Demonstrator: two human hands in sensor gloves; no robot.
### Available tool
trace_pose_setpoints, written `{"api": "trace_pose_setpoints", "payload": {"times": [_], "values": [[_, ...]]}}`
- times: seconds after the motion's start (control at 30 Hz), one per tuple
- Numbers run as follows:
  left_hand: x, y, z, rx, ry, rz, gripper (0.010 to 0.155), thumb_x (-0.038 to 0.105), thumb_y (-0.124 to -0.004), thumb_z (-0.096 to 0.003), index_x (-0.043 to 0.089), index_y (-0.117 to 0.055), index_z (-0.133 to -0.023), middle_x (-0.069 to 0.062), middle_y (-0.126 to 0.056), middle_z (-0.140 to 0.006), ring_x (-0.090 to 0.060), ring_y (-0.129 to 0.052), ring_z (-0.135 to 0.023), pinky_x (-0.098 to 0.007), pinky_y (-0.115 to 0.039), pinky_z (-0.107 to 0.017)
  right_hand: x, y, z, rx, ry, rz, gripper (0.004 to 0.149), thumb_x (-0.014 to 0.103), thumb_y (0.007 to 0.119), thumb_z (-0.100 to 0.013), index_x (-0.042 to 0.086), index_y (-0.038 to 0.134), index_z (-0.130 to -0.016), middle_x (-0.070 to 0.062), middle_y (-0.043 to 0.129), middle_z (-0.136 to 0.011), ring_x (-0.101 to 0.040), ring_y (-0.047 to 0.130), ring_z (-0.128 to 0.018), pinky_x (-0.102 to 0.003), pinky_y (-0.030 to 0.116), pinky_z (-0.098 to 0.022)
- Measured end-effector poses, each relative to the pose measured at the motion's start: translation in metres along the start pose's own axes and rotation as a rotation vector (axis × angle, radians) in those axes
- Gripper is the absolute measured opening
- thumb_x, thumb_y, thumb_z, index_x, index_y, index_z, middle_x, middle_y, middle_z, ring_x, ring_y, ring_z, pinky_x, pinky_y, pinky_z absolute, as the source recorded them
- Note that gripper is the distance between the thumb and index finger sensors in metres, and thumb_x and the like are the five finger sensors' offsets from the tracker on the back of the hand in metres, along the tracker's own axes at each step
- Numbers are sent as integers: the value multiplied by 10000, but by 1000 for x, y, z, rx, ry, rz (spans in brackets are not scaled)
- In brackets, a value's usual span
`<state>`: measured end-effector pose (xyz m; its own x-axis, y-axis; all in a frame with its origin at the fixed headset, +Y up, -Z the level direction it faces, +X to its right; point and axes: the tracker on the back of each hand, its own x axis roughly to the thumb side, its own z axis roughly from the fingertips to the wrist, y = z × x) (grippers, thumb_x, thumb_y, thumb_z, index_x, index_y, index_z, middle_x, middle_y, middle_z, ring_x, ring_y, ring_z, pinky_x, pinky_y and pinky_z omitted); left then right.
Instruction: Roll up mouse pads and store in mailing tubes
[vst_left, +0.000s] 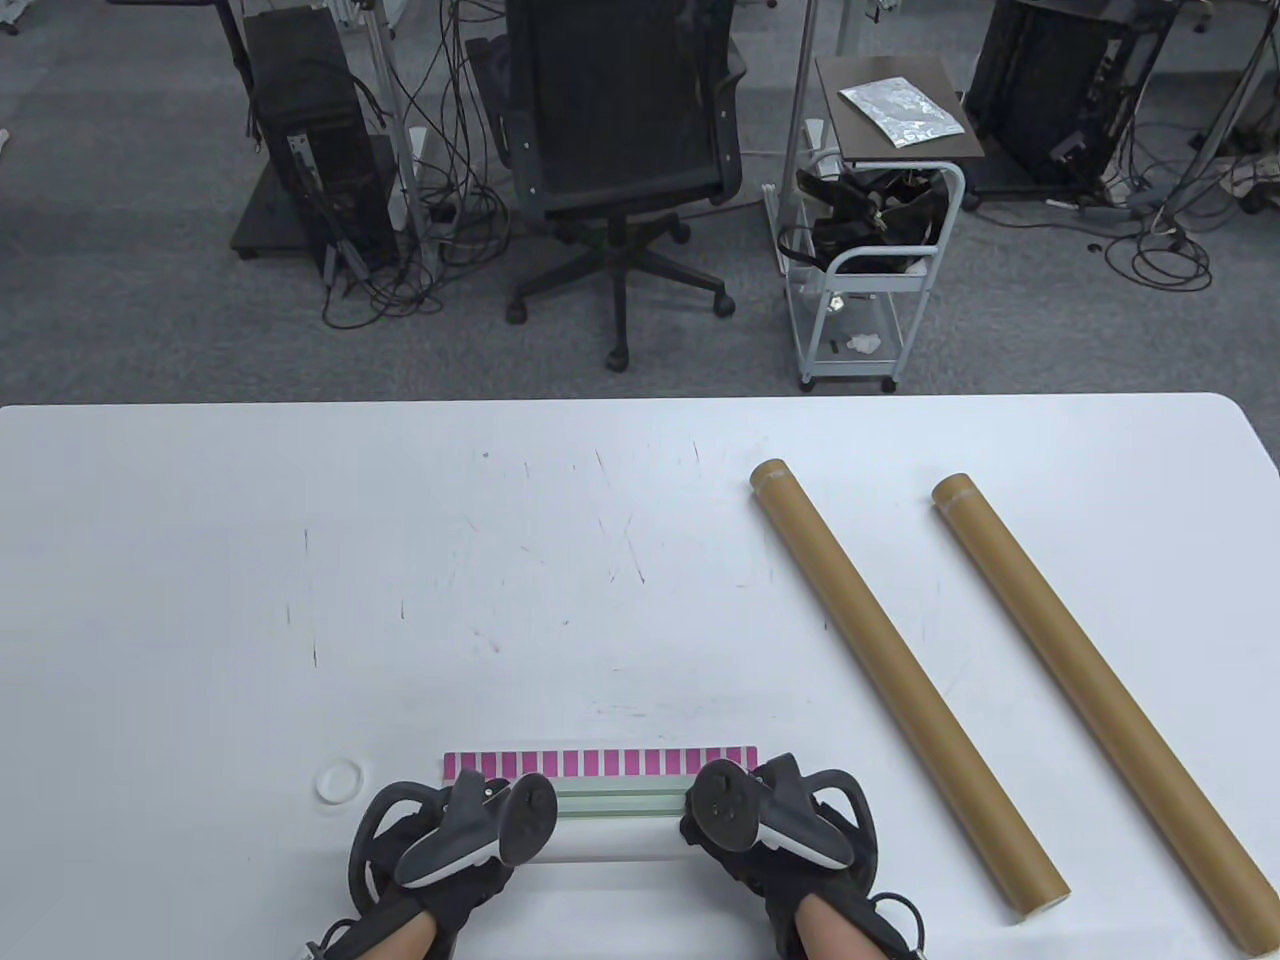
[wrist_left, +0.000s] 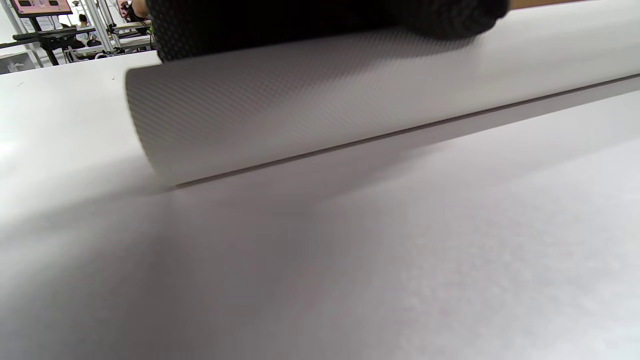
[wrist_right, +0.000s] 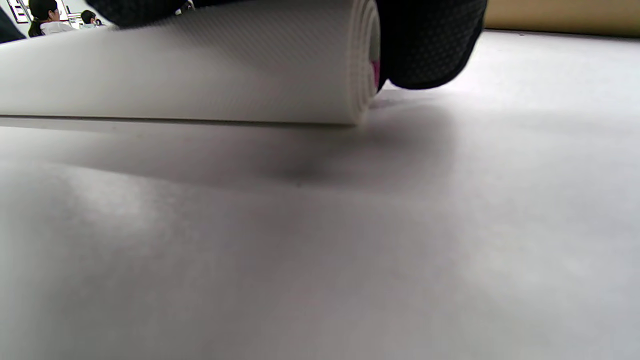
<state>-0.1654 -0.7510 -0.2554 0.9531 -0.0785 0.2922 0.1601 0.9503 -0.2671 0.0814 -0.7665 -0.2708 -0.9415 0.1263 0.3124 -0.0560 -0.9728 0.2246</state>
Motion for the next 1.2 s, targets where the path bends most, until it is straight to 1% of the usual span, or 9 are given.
{"api": "trace_pose_setpoints", "payload": {"times": [0.17,0.23,0.37,0.57,0.63,0.7,1.03,1.13,1.2], "values": [[0,-2,-1,-5,5,-10,511,419,-647,-407,379,-719,-911,95,-844,-913,-163,-894,-845,-359,-790,-666,1,-1,2,-25,-9,3,528,462,594,-459,248,745,-918,-21,797,-866,-267,824,-708,-466,716,-612],[-1,-3,-2,3,2,-4,503,417,-625,-413,387,-715,-908,96,-835,-919,-162,-883,-850,-359,-781,-676,4,-5,5,-100,-34,0,527,463,658,-440,267,734,-922,-3,796,-879,-254,827,-726,-456,720,-619],[-1,-6,-4,11,12,-14,503,412,-582,-424,380,-702,-911,93,-808,-940,-174,-860,-859,-357,-767,-689,9,-7,6,-103,-58,5,498,411,731,-426,279,742,-906,8,801,-878,-251,828,-736,-458,721,-622],[3,-6,-1,75,34,-92,515,423,-564,-435,400,-654,-942,82,-740,-1009,-181,-846,-891,-364,-764,-693,7,-2,2,-79,-20,-5,477,389,670,-454,295,717,-919,23,781,-898,-246,810,-760,-466,697,-644],[3,-6,-1,100,40,-110,500,431,-565,-435,412,-675,-923,98,-756,-991,-163,-854,-883,-355,-768,-692,6,0,1,-73,-1,-18,473,380,626,-473,291,703,-930,20,771,-910,-253,797,-775,-476,677,-657],[0,-6,-3,69,44,-63,494,432,-557,-435,398,-693,-909,95,-811,-940,-157,-878,-851,-353,-777,-680,3,1,0,-48,8,-42,479,384,605,-478,290,689,-941,19,763,-923,-256,781,-789,-485,663,-666],[1,-3,0,18,7,-29,493,418,-606,-419,356,-769,-880,67,-874,-889,-181,-921,-802,-369,-808,-641,0,-1,0,39,-19,-111,475,388,647,-475,260,734,-925,-5,794,-890,-270,802,-744,-492,686,-641],[1,-3,0,13,13,-25,492,418,-601,-418,359,-766,-878,71,-869,-889,-177,-916,-804,-368,-806,-643,3,-2,2,17,-34,-96,479,380,652,-478,243,736,-929,-27,795,-892,-286,801,-743,-501,684,-636],[1,-3,0,14,14,-23,492,420,-597,-419,363,-762,-879,75,-864,-891,-175,-913,-805,-368,-803,-647,9,-5,6,-45,-65,-27,498,408,672,-463,249,742,-930,-23,802,-899,-285,812,-751,-497,693,-635]]}}
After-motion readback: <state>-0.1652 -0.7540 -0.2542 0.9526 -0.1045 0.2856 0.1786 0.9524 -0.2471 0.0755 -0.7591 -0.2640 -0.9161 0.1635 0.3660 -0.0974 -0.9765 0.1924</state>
